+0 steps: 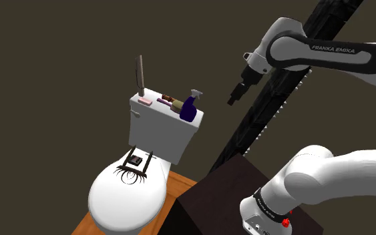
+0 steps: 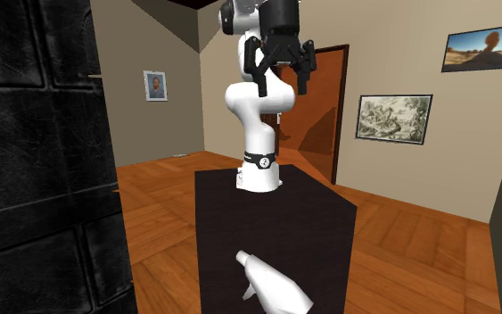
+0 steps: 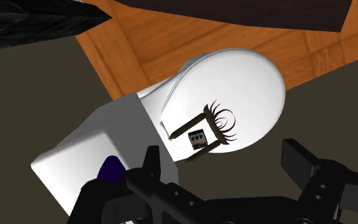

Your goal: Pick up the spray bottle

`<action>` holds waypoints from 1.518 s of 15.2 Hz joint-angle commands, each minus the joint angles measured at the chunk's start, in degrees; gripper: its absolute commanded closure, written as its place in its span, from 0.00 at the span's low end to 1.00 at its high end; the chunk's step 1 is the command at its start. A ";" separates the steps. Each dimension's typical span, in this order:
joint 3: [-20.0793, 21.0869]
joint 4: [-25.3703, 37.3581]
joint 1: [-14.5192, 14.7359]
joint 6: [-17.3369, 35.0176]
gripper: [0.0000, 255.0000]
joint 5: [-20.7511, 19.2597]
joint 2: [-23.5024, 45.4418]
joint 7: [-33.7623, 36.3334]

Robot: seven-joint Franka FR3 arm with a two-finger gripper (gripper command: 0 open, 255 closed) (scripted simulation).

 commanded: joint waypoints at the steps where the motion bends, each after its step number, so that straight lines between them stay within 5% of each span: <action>1: -2.55 -0.59 0.11 4.62 0.00 -0.43 2.99 -3.84; 6: -8.55 -0.55 1.75 15.47 0.00 0.88 11.98 -13.27; 11: -14.94 2.37 5.30 24.80 0.00 6.82 23.17 -25.16; 17: -20.40 9.97 9.35 31.07 0.00 23.50 39.05 -45.01; 23: -16.98 21.68 4.94 30.81 0.00 41.09 55.08 -63.60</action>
